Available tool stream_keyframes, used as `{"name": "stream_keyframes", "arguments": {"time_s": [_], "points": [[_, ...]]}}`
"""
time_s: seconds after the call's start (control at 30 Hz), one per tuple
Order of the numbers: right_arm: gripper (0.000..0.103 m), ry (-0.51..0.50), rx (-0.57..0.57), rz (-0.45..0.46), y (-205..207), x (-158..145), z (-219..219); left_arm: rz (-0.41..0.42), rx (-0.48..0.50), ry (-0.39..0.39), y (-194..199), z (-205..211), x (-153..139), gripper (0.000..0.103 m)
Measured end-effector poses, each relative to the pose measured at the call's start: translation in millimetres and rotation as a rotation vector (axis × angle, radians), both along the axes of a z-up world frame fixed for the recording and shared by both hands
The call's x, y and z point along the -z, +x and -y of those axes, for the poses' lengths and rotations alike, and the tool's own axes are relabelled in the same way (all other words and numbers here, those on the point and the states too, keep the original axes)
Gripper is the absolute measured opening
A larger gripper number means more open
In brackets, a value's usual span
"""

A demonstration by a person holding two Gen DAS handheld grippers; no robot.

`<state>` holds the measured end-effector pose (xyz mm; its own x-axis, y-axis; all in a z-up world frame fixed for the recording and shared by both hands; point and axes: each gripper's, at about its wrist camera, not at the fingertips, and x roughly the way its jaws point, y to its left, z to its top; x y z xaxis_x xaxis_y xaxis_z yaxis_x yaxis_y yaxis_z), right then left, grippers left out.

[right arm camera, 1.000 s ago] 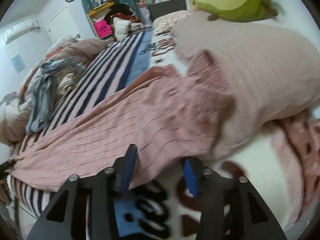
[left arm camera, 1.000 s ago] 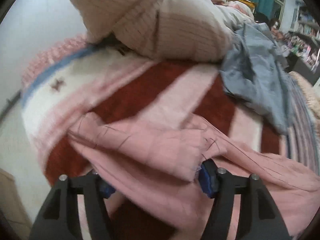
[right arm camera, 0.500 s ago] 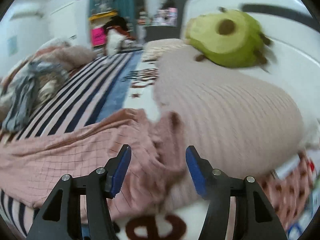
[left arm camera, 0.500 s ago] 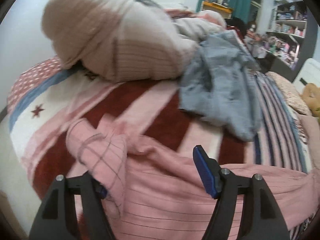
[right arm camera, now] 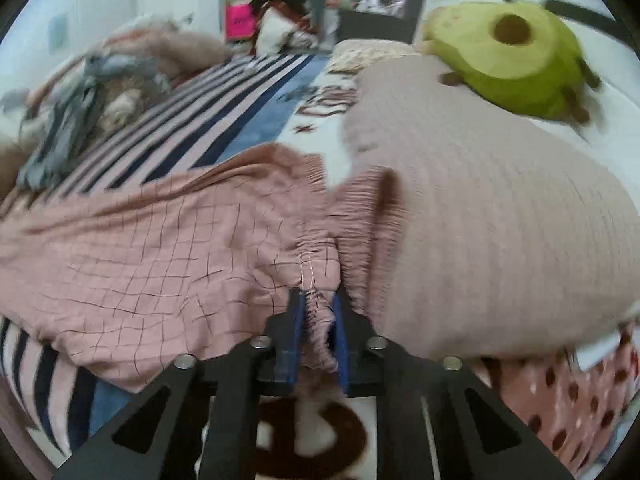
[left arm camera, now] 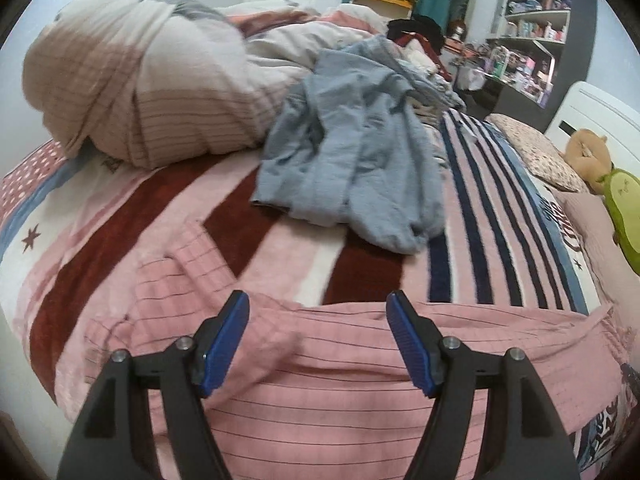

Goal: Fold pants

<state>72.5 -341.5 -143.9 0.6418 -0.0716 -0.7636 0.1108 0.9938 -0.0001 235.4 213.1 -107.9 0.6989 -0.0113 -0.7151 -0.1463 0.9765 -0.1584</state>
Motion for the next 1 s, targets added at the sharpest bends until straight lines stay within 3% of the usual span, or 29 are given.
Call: {"name": "stream_keyframes", "arguments": {"time_s": [0.07, 0.2, 0.27, 0.47, 0.5, 0.6, 0.73, 0.9, 1.0], "points": [[0.002, 0.058, 0.026, 0.025, -10, -3, 11, 0.001, 0.007, 0.001, 1, 10, -1, 0.068], [0.001, 0.054, 0.042, 0.052, -27, -8, 17, -0.01, 0.029, -0.013, 4, 30, 2, 0.068], [0.001, 0.119, 0.045, 0.057, -36, -8, 25, -0.018, 0.037, -0.022, 5, 39, 5, 0.068], [0.005, 0.149, -0.028, 0.104, -44, -21, 22, -0.026, 0.053, -0.018, 13, 63, 13, 0.068], [0.008, 0.146, -0.032, 0.115, -42, -24, 20, -0.026, 0.059, -0.01, 14, 67, 14, 0.068], [0.038, 0.094, -0.054, 0.152, -31, -36, 10, -0.017, 0.073, -0.001, 19, 77, 13, 0.068], [0.04, 0.067, -0.084, 0.154, -8, -38, 2, 0.007, 0.083, 0.003, 24, 82, 11, 0.074], [0.036, 0.009, -0.111, 0.074, 16, -10, -5, -0.013, 0.085, 0.064, 33, 82, 22, 0.074], [0.006, 0.034, -0.119, 0.015, 16, 8, -6, -0.027, 0.098, 0.058, 36, 82, 31, 0.074]]}}
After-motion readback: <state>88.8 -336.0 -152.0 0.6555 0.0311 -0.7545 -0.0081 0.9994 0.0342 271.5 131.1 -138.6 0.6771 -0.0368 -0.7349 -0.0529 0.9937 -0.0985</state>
